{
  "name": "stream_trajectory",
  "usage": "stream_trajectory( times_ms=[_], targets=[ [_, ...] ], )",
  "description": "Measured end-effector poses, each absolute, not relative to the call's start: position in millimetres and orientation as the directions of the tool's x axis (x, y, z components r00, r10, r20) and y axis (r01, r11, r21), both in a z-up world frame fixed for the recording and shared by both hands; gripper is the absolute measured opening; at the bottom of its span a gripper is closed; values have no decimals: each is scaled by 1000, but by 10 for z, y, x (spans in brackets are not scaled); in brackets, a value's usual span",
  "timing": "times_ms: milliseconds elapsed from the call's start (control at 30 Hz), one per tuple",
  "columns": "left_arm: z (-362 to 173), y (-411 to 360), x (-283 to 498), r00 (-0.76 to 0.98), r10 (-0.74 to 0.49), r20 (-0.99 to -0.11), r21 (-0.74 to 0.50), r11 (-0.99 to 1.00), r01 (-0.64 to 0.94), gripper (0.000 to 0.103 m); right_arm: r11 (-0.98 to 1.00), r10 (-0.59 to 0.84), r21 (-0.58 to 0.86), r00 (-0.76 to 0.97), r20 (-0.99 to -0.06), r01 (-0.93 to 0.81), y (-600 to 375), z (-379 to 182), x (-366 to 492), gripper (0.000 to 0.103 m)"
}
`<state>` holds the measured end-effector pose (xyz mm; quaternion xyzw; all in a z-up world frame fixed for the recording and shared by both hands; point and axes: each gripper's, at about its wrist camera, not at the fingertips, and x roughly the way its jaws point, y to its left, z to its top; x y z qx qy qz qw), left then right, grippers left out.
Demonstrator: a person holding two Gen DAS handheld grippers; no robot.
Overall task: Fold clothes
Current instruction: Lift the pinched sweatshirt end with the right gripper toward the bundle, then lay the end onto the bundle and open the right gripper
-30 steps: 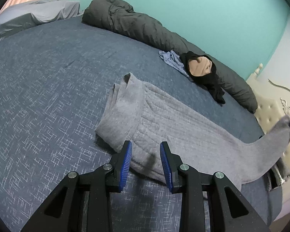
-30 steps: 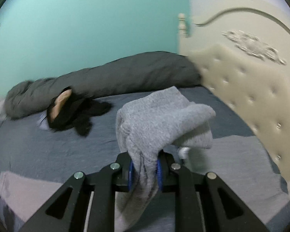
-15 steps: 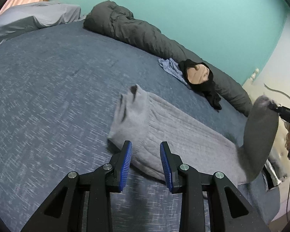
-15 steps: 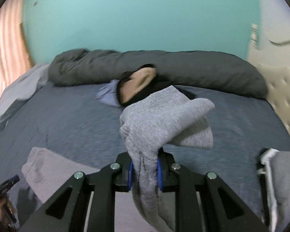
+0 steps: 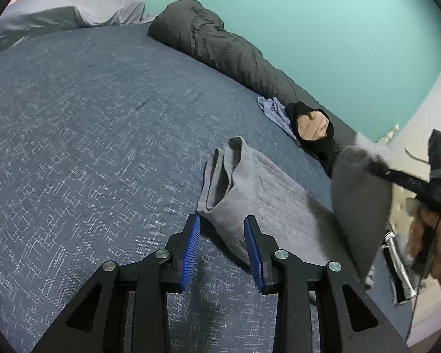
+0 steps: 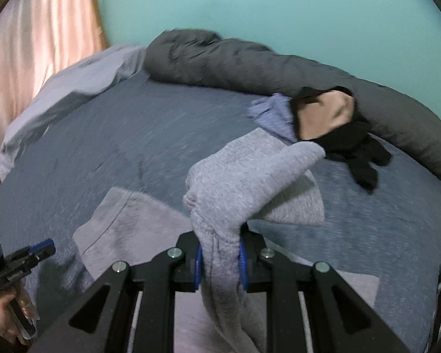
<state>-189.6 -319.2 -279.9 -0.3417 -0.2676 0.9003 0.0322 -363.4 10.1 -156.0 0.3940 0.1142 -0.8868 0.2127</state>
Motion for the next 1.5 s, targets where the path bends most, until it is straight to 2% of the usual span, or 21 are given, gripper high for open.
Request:
stream_trajectory(
  times_ms=[233,433,533,567,600,633,667,800,933,1000,1100,1167,1500],
  targets=[
    [-2786,-3285,-1860,-770,238,-593,-513,-848,133,35,-867,-213,-105,-554,-805,487,-466,-2019,-3605,22],
    [-2778,-3315,-1843,-772,238,-589,-520,-843,137,36,-837,-243,-74,-490,-838,542,-719,-2217,-3499,24],
    [-2780,-3312,-1838,-772,238,-589,-520,-843,137,36,-829,-247,-69,-475,-845,554,-807,-2275,-3462,35],
    [-2783,-3314,-1833,-772,238,-590,-520,-843,137,36,-827,-248,-68,-471,-846,558,-832,-2289,-3449,47],
    [-2781,-3309,-1827,-772,236,-590,-519,-844,138,36,-822,-273,-49,-469,-840,567,-851,-2270,-3429,67],
    [-2781,-3307,-1824,-771,237,-591,-518,-844,138,36,-817,-299,-33,-472,-830,575,-868,-2232,-3405,73],
    [-2781,-3310,-1823,-771,237,-591,-519,-844,138,36,-809,-317,-25,-472,-823,587,-897,-2187,-3381,74],
    [-2787,-3320,-1815,-770,235,-593,-519,-843,142,36,-796,-356,-18,-493,-794,605,-971,-2017,-3320,74],
    [-2786,-3312,-1804,-771,236,-592,-519,-843,140,36,-822,-393,52,-499,-772,567,-794,-1917,-3407,72],
    [-2792,-3305,-1808,-769,239,-593,-519,-843,139,36,-838,-407,109,-479,-778,535,-684,-1979,-3461,52],
    [-2797,-3299,-1806,-767,241,-595,-519,-844,138,36,-853,-429,191,-444,-787,487,-541,-2097,-3534,34],
    [-2796,-3298,-1811,-767,241,-595,-519,-844,137,36,-853,-438,220,-422,-794,473,-528,-2219,-3544,27],
    [-2831,-3292,-1857,-760,241,-604,-513,-847,139,39,-852,-476,338,-322,-819,400,-703,-2806,-3423,25]
  ],
)
